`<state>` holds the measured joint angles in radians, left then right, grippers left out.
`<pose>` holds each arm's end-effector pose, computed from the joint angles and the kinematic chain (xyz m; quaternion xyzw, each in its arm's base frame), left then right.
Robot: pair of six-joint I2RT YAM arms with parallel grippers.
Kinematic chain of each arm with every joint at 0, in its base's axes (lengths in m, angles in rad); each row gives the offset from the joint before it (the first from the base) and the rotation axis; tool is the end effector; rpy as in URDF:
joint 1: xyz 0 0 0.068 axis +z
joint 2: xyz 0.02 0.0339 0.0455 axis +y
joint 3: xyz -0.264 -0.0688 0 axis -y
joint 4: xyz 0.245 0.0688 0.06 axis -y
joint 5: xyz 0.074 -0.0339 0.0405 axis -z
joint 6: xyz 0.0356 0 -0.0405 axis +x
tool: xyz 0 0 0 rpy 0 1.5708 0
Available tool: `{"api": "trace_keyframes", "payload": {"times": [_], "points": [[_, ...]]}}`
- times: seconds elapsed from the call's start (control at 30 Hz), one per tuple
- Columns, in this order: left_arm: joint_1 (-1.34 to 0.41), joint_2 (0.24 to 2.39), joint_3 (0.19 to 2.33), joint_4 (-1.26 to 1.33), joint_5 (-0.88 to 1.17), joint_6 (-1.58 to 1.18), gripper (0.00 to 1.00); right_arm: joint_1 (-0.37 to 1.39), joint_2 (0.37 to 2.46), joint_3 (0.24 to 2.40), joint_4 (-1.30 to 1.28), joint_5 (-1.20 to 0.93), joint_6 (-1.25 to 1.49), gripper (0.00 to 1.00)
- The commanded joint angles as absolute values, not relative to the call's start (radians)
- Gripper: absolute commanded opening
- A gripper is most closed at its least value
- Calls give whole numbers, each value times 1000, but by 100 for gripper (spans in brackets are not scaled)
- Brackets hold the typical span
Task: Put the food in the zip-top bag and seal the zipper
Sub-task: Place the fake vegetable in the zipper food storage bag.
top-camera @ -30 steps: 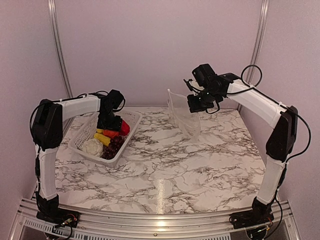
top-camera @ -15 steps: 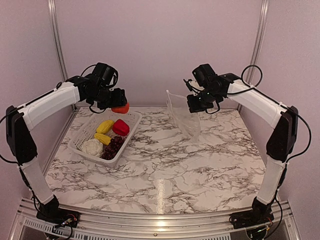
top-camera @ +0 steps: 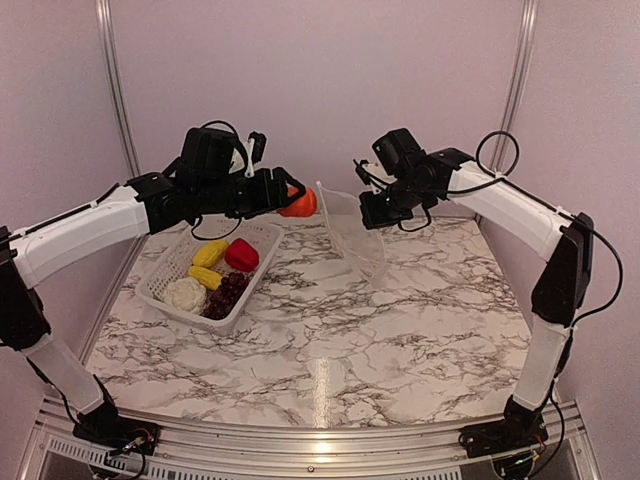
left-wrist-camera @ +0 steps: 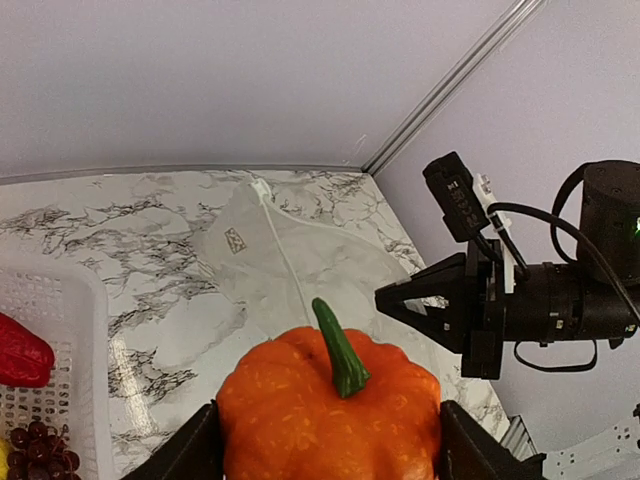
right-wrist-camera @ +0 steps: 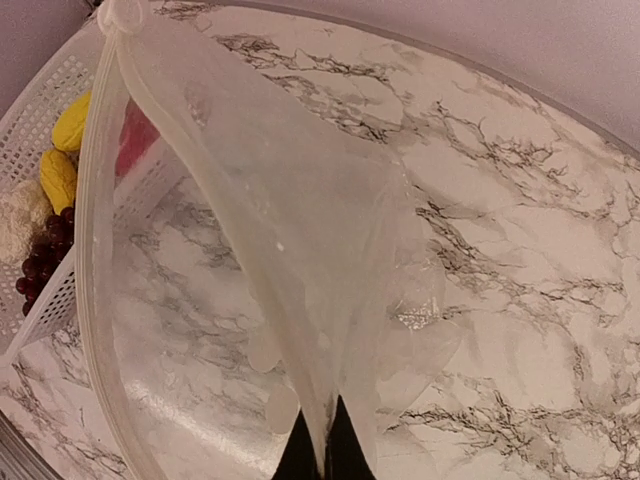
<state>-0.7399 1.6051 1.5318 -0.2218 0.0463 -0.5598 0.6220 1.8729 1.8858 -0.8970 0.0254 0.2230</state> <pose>0.2815 -0.2592 0.3874 0.0860 0.7987 -0.3750 0.4627 0.3356 0.2395 0.3439 -0.1824 0.9237 0.1271 0.3119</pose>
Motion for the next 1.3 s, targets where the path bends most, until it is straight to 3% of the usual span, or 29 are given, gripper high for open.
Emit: {"api": "trace_keyframes", "payload": {"times": [0.0,0.33,0.77,0.97,1.27], "points": [[-772,1560,1454,-60,118,-576,45,657,1880,1922,-861,-7,248,0],[-809,1654,1460,39,227,-609,42,693,1861,1853,-821,-76,299,0],[-813,1769,1489,-73,84,-606,43,674,1836,1948,-858,-100,348,0],[-816,1858,1616,-171,21,-612,59,695,1853,1949,-847,-175,377,0],[-816,1898,1731,-225,-60,-633,93,648,1838,1940,-811,-228,434,0]]}}
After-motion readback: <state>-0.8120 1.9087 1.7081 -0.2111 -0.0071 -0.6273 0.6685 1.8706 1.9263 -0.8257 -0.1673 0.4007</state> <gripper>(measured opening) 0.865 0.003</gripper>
